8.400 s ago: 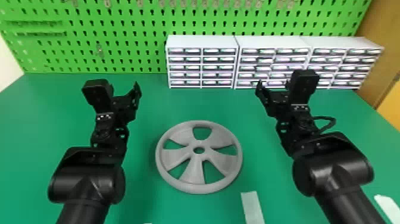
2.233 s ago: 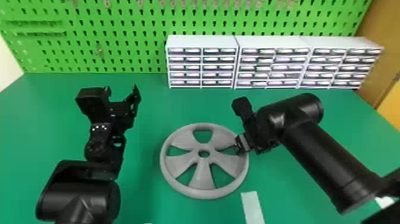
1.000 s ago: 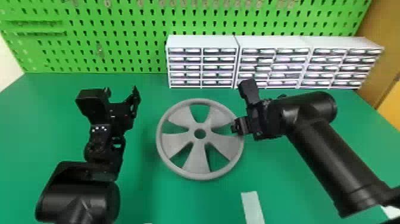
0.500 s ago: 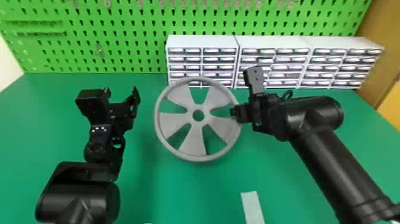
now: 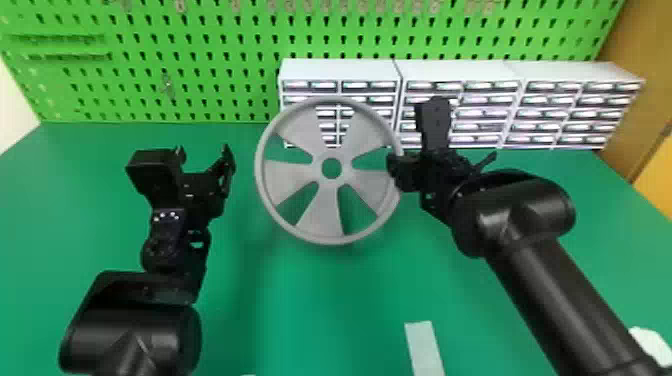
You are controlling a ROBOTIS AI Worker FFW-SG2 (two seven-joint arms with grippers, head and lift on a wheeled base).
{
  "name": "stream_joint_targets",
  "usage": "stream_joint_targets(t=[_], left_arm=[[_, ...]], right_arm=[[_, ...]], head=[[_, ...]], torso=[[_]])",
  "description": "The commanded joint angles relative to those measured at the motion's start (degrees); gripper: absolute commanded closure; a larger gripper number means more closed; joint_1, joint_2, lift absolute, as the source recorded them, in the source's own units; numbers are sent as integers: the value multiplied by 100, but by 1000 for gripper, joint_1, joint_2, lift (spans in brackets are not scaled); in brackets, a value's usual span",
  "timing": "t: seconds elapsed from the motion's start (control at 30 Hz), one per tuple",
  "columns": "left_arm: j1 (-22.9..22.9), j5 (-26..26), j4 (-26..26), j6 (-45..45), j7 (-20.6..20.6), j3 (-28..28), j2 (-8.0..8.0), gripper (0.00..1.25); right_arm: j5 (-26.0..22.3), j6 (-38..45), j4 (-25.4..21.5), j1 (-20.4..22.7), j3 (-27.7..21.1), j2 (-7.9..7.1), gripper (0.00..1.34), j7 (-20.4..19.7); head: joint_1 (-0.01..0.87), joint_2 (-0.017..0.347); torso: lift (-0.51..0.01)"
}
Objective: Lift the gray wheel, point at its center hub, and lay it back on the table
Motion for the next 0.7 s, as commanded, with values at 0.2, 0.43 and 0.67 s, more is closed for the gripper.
stream_joint_targets(t=[0.2, 0.43, 0.67], left_arm=[[0, 2, 0, 0, 6, -2, -3, 512], [0, 2, 0, 0, -3, -2, -3, 512], [18, 11, 0, 0, 6, -2, -3, 512]], right_arm=[[99, -1464, -54, 256, 98, 14, 1208, -305], [20, -2317, 77, 326, 168, -12, 1208, -419], [169, -2598, 77, 344, 274, -21, 1210, -701]], head=[[692, 48], [692, 48], [692, 48]], torso=[[-96], [-96], [-96]])
